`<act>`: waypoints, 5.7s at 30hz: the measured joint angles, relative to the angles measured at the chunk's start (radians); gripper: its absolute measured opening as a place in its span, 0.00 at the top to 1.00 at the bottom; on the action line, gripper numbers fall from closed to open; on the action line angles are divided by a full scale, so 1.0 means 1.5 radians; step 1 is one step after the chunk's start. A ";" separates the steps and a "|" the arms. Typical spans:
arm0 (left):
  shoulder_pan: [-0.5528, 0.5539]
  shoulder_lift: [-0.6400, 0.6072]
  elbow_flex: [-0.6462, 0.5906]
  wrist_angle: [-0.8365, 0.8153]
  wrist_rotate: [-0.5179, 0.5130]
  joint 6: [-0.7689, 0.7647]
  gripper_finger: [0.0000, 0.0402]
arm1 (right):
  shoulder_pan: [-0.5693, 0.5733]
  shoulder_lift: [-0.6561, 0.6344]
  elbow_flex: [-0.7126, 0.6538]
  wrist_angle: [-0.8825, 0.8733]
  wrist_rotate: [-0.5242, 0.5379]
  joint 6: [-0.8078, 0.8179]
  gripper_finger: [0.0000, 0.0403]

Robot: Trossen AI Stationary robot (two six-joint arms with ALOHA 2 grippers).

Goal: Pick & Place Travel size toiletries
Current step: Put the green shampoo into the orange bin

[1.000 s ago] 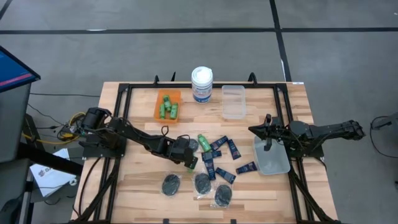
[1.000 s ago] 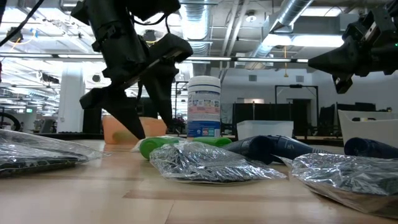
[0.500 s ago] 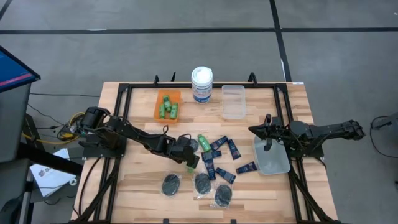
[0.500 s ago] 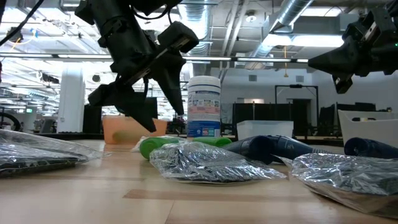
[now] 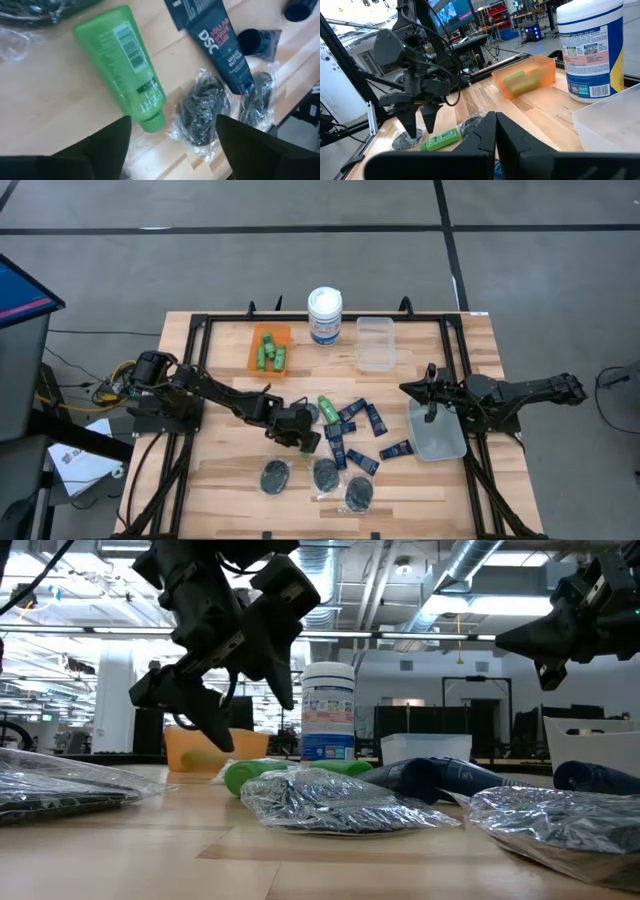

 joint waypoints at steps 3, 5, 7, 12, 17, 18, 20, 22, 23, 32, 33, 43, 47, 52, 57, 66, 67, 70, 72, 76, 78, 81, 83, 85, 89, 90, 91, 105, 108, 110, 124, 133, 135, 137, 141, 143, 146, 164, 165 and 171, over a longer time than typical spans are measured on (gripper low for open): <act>0.000 0.000 0.000 0.001 0.010 0.001 0.19 | 0.000 0.000 0.000 0.000 0.000 0.000 1.00; 0.003 0.000 0.000 0.001 0.014 -0.008 0.15 | 0.000 0.000 0.000 0.000 0.000 0.000 1.00; 0.009 0.000 0.000 -0.002 0.014 -0.018 0.12 | 0.000 0.000 0.000 0.000 0.000 0.000 1.00; 0.028 0.000 0.001 -0.037 -0.005 -0.045 0.11 | 0.000 0.000 0.000 0.000 0.000 0.000 1.00; 0.043 0.000 0.001 -0.087 -0.023 -0.055 0.13 | 0.000 0.000 0.000 0.000 0.000 0.000 1.00; 0.044 0.000 0.001 -0.090 -0.031 -0.063 0.13 | 0.000 0.000 0.000 0.000 0.000 0.000 1.00; 0.044 0.000 0.001 -0.090 -0.052 -0.079 0.14 | 0.000 0.000 0.000 0.000 0.000 0.000 1.00; 0.042 0.000 0.001 -0.091 -0.067 -0.096 0.14 | 0.000 0.000 0.000 0.000 0.000 0.000 1.00; 0.040 0.000 0.001 -0.092 -0.073 -0.100 0.14 | 0.000 0.000 0.000 0.000 0.000 0.000 1.00; 0.027 0.000 0.001 -0.095 -0.098 -0.119 0.14 | 0.000 0.000 0.000 0.000 0.000 0.000 1.00; 0.026 0.002 0.001 -0.094 -0.100 -0.120 0.14 | 0.000 0.000 0.000 0.000 0.000 0.000 1.00; 0.025 0.098 0.069 -0.139 -0.083 -0.098 0.14 | 0.000 0.000 0.000 -0.001 0.000 0.000 1.00; 0.025 0.121 0.119 -0.206 -0.097 -0.083 0.15 | 0.000 0.000 0.000 -0.001 0.000 0.000 1.00; 0.025 0.115 0.124 -0.280 -0.115 -0.091 0.21 | 0.000 0.000 0.000 -0.001 0.000 0.000 1.00; 0.021 0.120 0.125 -0.277 -0.117 -0.102 0.29 | 0.000 0.000 0.000 -0.001 0.000 0.000 1.00; 0.020 0.120 0.125 -0.315 -0.114 -0.099 0.37 | 0.000 0.000 0.000 -0.001 0.000 0.000 1.00; 0.020 0.120 0.125 -0.316 -0.114 -0.098 0.38 | 0.000 0.000 0.000 -0.001 0.000 0.000 1.00; 0.019 0.120 0.125 -0.317 -0.113 -0.098 0.41 | 0.000 0.000 0.000 -0.001 0.000 0.000 1.00; 0.019 0.120 0.125 -0.318 -0.112 -0.097 0.43 | 0.000 0.000 0.000 -0.001 0.000 0.000 1.00; 0.019 0.120 0.125 -0.318 -0.111 -0.097 0.47 | 0.000 0.000 0.000 -0.001 0.000 0.000 1.00; 0.019 0.120 0.125 -0.318 -0.110 -0.096 0.48 | 0.000 0.000 0.000 -0.001 0.000 0.000 1.00; 0.019 0.120 0.125 -0.317 -0.109 -0.096 0.51 | 0.000 0.000 0.000 -0.001 0.000 0.000 1.00; 0.019 0.118 0.125 -0.318 -0.109 -0.096 0.53 | 0.000 0.000 0.000 -0.001 0.000 0.000 1.00; 0.019 0.116 0.125 -0.318 -0.109 -0.096 0.53 | 0.000 0.000 0.000 -0.002 0.000 0.000 1.00; 0.020 0.112 0.125 -0.318 -0.109 -0.096 0.54 | 0.000 0.000 0.000 -0.002 0.000 0.000 1.00; 0.020 0.112 0.125 -0.319 -0.109 -0.096 0.54 | 0.000 0.000 0.000 -0.002 0.000 0.000 1.00; 0.020 0.112 0.125 -0.318 -0.109 -0.096 0.54 | 0.000 0.000 0.000 -0.002 0.000 0.000 1.00; 0.042 0.028 0.125 -0.348 -0.170 -0.087 0.54 | 0.000 0.000 0.000 -0.002 0.000 0.000 1.00; 0.067 -0.017 0.125 -0.352 -0.210 -0.063 0.54 | 0.000 0.000 0.000 -0.002 0.000 0.000 1.00; 0.092 -0.049 0.125 -0.354 -0.243 -0.038 0.54 | 0.000 0.000 0.000 -0.002 0.000 0.000 1.00; 0.407 -0.252 0.125 -0.332 -0.405 0.301 0.54 | 0.000 0.000 0.000 -0.002 0.000 0.000 1.00; 0.485 -0.206 0.125 -0.282 -0.381 0.409 0.54 | 0.000 0.000 0.000 -0.002 0.000 0.000 1.00; 0.485 -0.182 0.125 -0.280 -0.380 0.431 0.54 | 0.000 0.000 0.000 -0.002 0.000 0.000 1.00; 0.485 -0.151 0.125 -0.278 -0.381 0.445 0.54 | 0.000 0.000 0.000 -0.002 0.000 0.000 1.00; 0.485 -0.098 0.125 -0.271 -0.382 0.462 0.54 | 0.000 0.000 0.000 -0.002 0.000 0.000 1.00; 0.489 -0.075 0.125 -0.271 -0.381 0.466 0.54 | 0.000 0.000 0.000 -0.002 0.000 0.000 1.00; 0.489 -0.048 0.125 -0.269 -0.381 0.467 0.54 | 0.000 0.000 0.000 -0.002 0.000 0.000 1.00; 0.489 0.027 0.125 -0.239 -0.383 0.470 0.51 | 0.000 0.000 0.000 -0.002 0.000 0.000 1.00; 0.489 0.026 0.125 -0.239 -0.384 0.478 0.49 | 0.000 0.000 0.000 -0.002 0.000 0.000 1.00; 0.489 0.025 0.125 -0.237 -0.351 0.512 0.32 | 0.000 0.000 0.000 -0.002 0.000 0.000 1.00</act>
